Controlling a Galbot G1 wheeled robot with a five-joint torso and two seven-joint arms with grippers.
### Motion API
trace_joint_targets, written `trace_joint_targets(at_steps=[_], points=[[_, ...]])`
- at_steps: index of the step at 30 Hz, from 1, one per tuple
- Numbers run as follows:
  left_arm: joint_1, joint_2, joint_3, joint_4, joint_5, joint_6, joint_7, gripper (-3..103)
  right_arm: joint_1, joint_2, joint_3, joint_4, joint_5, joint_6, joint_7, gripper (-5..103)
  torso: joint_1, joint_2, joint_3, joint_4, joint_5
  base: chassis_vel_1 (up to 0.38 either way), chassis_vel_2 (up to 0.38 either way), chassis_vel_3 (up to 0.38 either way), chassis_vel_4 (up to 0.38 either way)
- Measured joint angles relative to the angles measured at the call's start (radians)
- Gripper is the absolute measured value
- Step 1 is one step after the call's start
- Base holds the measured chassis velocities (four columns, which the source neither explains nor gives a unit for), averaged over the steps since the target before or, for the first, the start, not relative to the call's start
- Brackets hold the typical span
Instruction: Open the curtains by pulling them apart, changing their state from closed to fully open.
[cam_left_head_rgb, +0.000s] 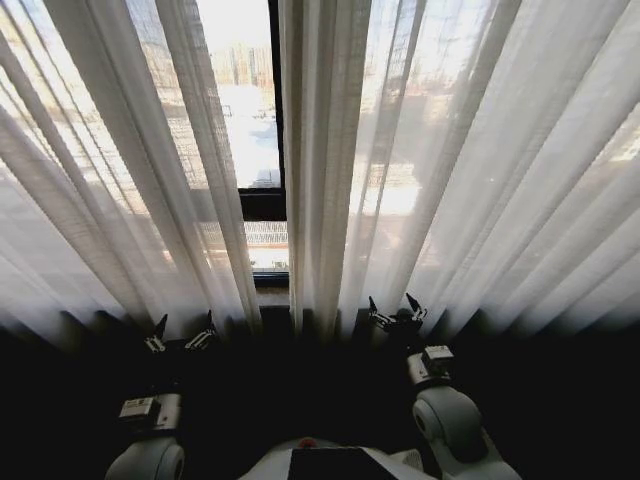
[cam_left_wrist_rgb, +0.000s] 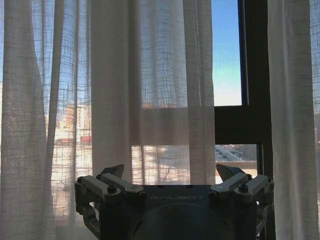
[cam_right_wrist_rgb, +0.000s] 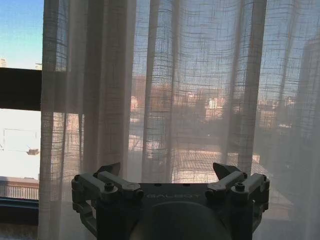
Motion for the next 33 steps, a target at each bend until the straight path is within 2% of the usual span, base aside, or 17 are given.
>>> trace_joint_targets(at_steps=[11,25,30,33], points=[[0.006,-0.005,-0.002,0.011,-0.003,-0.018,0.0,100,-0.004,0.001,-0.006,0.0,-0.002,0.003,-0.009,100,0.0,0.0,0.0,-0.0001,0.0,0.135,0.142,-0.113,-0.16],[0.01,-0.011,0.0,0.02,-0.002,-0.034,-0.001,100,-0.008,0.004,-0.016,0.003,-0.004,0.005,-0.035,100,0.0,0.0,0.0,0.0,-0.0002,0.284,0.295,-0.294,-0.276],[0.012,-0.015,0.0,0.026,-0.001,-0.046,-0.001,100,-0.005,0.005,-0.027,0.003,-0.004,0.007,-0.037,100,0.0,0.0,0.0,-0.0001,-0.0009,0.102,0.107,-0.067,-0.095],[0.013,-0.018,0.0,0.026,-0.001,-0.048,-0.001,100,-0.004,0.005,-0.028,0.0,-0.004,0.011,-0.037,100,0.001,0.0,0.0,-0.0002,0.0,0.0,0.0,0.0,0.0]])
